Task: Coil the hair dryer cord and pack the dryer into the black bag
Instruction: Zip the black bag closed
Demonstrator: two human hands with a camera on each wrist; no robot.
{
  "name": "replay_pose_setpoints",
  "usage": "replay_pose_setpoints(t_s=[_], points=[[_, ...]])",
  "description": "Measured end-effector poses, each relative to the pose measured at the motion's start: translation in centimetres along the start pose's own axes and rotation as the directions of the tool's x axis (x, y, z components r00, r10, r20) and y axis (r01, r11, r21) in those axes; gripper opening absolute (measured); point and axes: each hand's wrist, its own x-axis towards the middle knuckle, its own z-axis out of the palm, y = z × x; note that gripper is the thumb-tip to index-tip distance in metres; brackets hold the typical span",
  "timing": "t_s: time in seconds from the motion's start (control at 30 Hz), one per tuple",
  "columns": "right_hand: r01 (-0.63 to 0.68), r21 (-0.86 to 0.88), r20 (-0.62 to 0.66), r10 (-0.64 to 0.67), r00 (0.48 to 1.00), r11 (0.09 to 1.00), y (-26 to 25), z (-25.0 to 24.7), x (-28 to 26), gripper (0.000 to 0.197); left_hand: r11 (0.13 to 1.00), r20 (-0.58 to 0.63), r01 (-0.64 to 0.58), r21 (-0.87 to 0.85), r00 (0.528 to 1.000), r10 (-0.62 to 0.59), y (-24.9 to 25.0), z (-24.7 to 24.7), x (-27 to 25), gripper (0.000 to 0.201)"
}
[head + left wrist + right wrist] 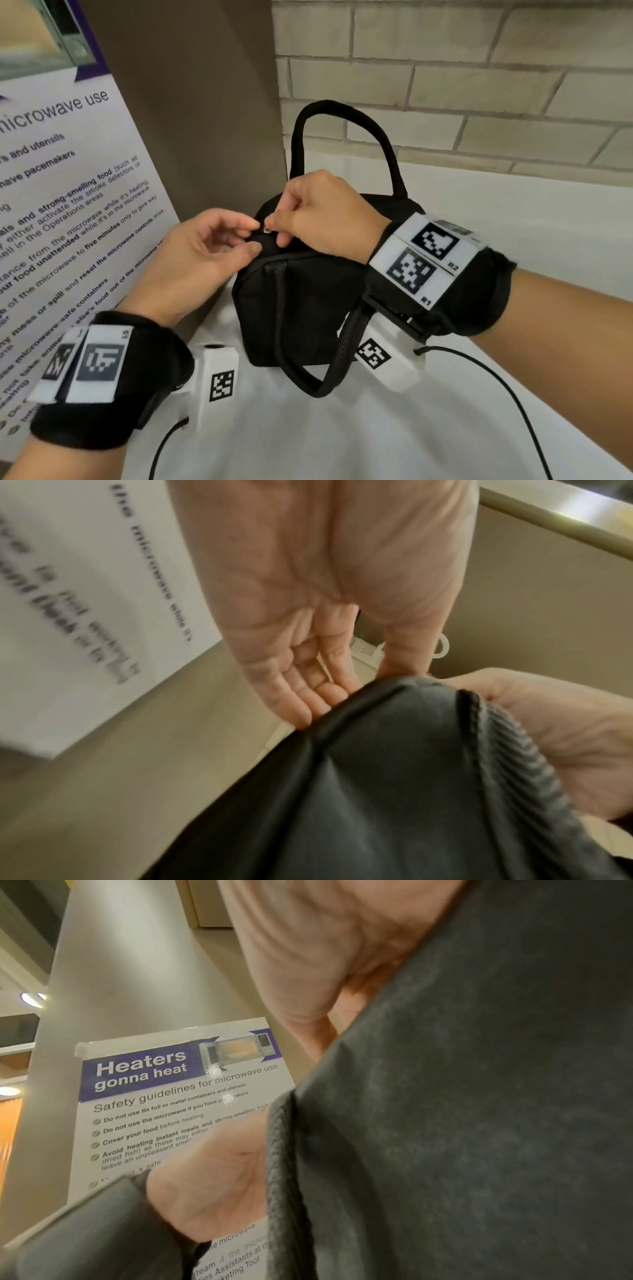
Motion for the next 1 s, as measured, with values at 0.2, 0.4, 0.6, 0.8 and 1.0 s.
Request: replay_pose_setpoints(t_s=[0.2,0.4,0.6,0.8,1.0], points=[[-0.009,-0.127,0.014,0.010,1.000,0.992,-0.8,-0.6,-0.4,0.015,0.983,0.121,-0.065,0.172,0.992,0.045,0.1,-0.5,1.6,0.024],[-0.061,-0.196,0.028,0.067,0.997,0.979,-1.3,-1.5,-0.5,0.021,0.985,0.274,-0.074,0.157,0.961,0.029,0.4,-0.6,2.9,0.015],[-0.122,-0.185,0.007,0.125,0.992,0.975,0.2,-4.7,-1.2,0.020,0.990,0.266,-0.018,0.143,0.964,-0.021,-0.4,-0.7,3.6,0.024],[-0.291,0.000,-0.092,0.290,0.953,0.957,4.3,-9.3,-3.5,0.024,0.992,0.248,0.025,0.122,0.967,-0.055,-0.4,-0.6,3.7,0.014],[-0.301,0.234,-0.048,0.320,0.946,0.924,5.3,-8.7,-4.2,0.026,0.877,0.317,-0.350,0.331,0.916,0.246,4.0,1.8,1.8,0.029]])
